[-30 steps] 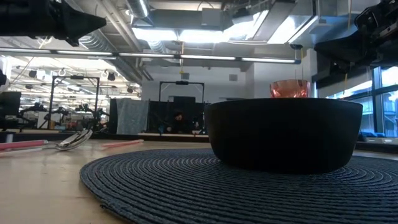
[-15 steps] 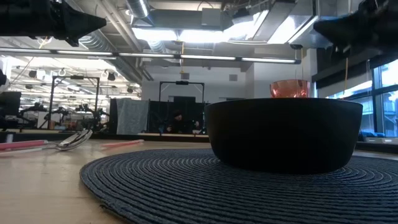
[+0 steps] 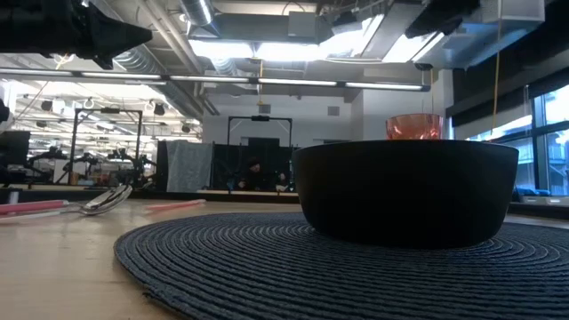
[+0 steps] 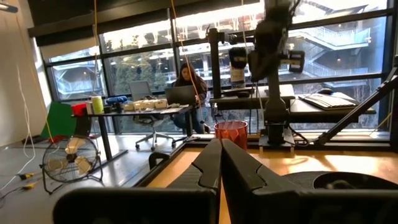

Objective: Pick & Place Utensil
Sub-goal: Put the brown glass on the top right of the black bowl

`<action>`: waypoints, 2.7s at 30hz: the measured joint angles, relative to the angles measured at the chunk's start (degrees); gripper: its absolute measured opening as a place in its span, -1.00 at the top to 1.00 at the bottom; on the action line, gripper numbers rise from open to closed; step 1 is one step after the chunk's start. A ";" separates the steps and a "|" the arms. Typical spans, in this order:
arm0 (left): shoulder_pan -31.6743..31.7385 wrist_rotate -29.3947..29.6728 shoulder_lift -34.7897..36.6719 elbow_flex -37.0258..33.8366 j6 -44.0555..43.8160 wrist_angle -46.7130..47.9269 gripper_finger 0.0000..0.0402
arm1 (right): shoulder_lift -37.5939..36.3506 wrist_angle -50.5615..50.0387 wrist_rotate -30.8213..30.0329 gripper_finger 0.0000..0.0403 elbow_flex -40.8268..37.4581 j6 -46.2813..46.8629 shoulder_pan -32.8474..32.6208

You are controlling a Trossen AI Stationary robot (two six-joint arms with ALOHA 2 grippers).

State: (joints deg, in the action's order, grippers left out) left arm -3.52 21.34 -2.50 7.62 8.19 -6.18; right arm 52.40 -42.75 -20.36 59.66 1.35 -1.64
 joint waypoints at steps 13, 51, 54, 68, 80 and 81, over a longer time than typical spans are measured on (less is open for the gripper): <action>0.01 0.00 0.00 0.00 -0.13 0.09 0.97 | 21.80 -34.67 0.19 0.03 23.37 3.39 0.01; -0.01 0.07 0.00 0.00 -0.52 0.20 0.96 | 25.90 -17.41 14.13 0.03 2.22 -10.59 15.38; 0.00 0.07 0.00 0.00 -0.52 0.20 0.97 | 25.90 -17.65 15.84 0.24 1.60 -10.81 15.85; 0.01 0.13 0.00 0.00 -0.48 0.20 0.97 | 25.88 -23.04 15.93 0.94 10.59 -13.51 14.83; 0.00 0.15 0.00 0.00 -0.46 0.26 0.97 | 26.02 -33.96 17.81 0.95 18.49 1.41 -3.13; 0.00 0.15 0.00 0.00 -0.48 0.26 0.97 | 26.54 -34.15 17.77 0.95 18.42 2.45 -5.11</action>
State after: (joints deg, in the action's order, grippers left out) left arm -3.52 21.50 -2.50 7.62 7.70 -5.91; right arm 78.95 -76.90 -2.59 78.08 3.80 -6.75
